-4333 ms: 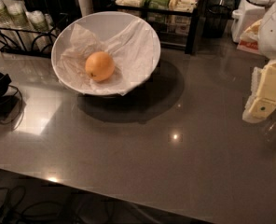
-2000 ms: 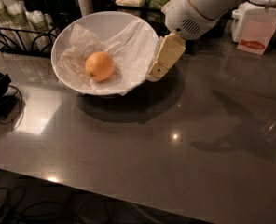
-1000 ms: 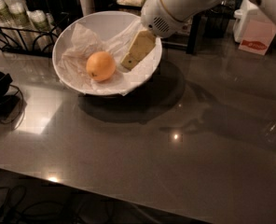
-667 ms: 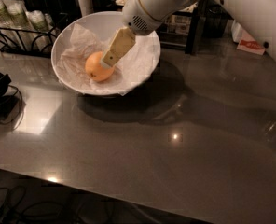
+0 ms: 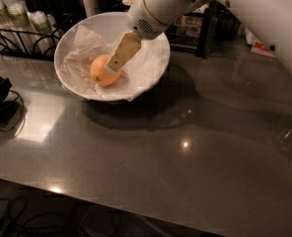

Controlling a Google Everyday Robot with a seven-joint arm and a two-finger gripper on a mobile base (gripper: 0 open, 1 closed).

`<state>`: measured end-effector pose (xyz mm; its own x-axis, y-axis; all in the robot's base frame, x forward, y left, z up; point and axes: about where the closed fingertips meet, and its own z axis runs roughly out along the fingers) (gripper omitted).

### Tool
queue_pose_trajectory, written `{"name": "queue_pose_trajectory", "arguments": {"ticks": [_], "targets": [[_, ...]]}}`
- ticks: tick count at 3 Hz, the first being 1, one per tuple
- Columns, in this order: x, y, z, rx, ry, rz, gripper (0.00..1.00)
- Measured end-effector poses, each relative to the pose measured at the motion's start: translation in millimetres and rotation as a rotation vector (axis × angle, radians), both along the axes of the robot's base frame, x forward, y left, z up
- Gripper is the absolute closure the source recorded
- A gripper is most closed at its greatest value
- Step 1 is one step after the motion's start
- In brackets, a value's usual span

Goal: Pick orange from white bowl

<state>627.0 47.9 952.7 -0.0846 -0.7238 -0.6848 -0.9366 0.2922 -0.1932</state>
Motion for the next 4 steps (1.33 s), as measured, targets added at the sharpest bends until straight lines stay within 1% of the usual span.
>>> {"name": "queue_pose_trajectory", "arguments": {"ticks": [1,2,4], "targets": [[21.3,19.3,-30.5,-0.006,0.05,0.026,0.0],[21.2,19.3,-30.6,-0.006,0.05,0.026,0.01],[21.2,19.4,-30.6,-0.006,0.051,0.026,0.39]]}}
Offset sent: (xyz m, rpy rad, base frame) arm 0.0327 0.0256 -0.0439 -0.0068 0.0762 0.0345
